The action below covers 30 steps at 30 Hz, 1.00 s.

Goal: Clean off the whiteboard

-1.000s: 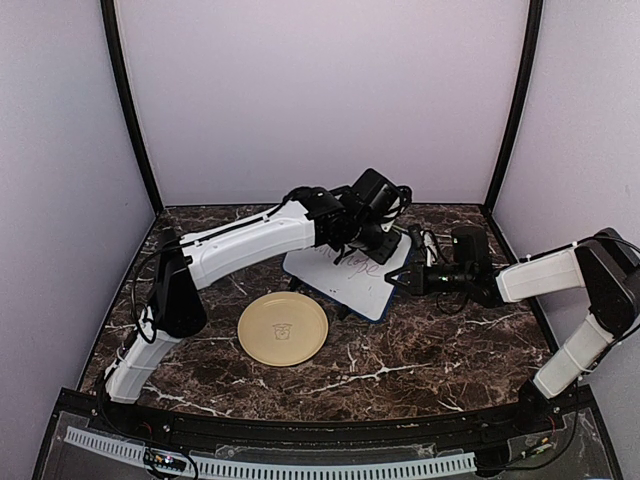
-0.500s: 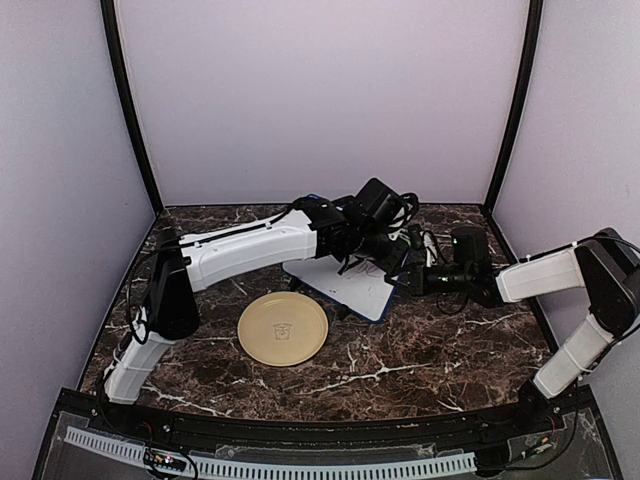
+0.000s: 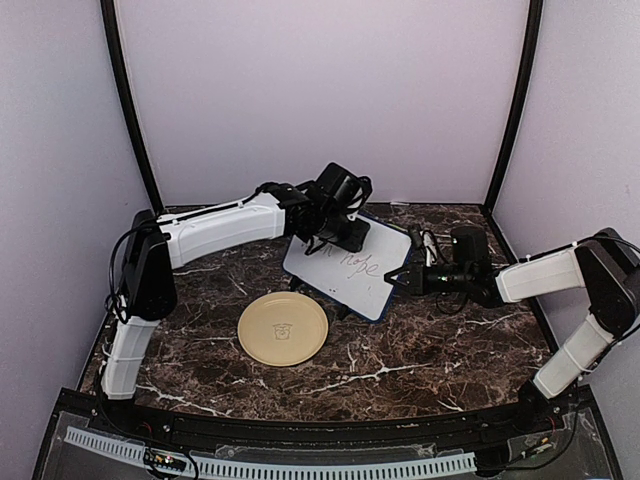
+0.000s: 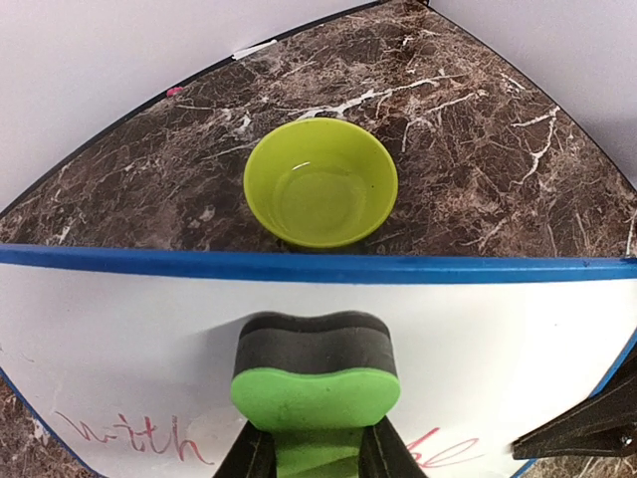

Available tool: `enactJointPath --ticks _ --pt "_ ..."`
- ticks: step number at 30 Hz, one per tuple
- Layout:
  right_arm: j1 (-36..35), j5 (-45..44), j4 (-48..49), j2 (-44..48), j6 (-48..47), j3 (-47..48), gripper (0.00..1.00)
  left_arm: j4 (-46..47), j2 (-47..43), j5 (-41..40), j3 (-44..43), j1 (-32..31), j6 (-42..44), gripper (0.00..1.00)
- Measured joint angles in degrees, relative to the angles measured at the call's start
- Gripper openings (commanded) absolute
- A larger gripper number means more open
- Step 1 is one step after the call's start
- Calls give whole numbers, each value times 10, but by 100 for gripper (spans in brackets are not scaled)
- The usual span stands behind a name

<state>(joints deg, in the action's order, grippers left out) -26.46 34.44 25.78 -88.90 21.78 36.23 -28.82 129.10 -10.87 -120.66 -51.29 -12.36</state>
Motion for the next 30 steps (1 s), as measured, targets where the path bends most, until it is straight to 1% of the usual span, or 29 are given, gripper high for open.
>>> enactJointPath --ticks 3,7,9,13,16,19,24,30 --pt "0 -2 2 0 -1 0 0 -5 7 -5 -15 -11 14 0" --pt "0 -4 1 0 0 0 0 -13 44 -5 -90 -35 35 0" --pt "0 -4 1 0 -2 0 0 -9 53 -4 -107 -56 39 0" --pt "0 -4 1 0 -6 0 0 4 67 -5 -116 -88 39 0" --pt "1 -4 -1 0 -5 0 0 5 70 -3 -115 -90 37 0" --pt "1 -4 -1 0 -5 0 0 28 58 -2 -85 -89 31 0" --pt "0 -4 0 0 -15 0 0 81 17 16 9 -78 12 0" --pt "0 -6 2 0 -14 0 0 84 -6 44 42 -40 -1 0"
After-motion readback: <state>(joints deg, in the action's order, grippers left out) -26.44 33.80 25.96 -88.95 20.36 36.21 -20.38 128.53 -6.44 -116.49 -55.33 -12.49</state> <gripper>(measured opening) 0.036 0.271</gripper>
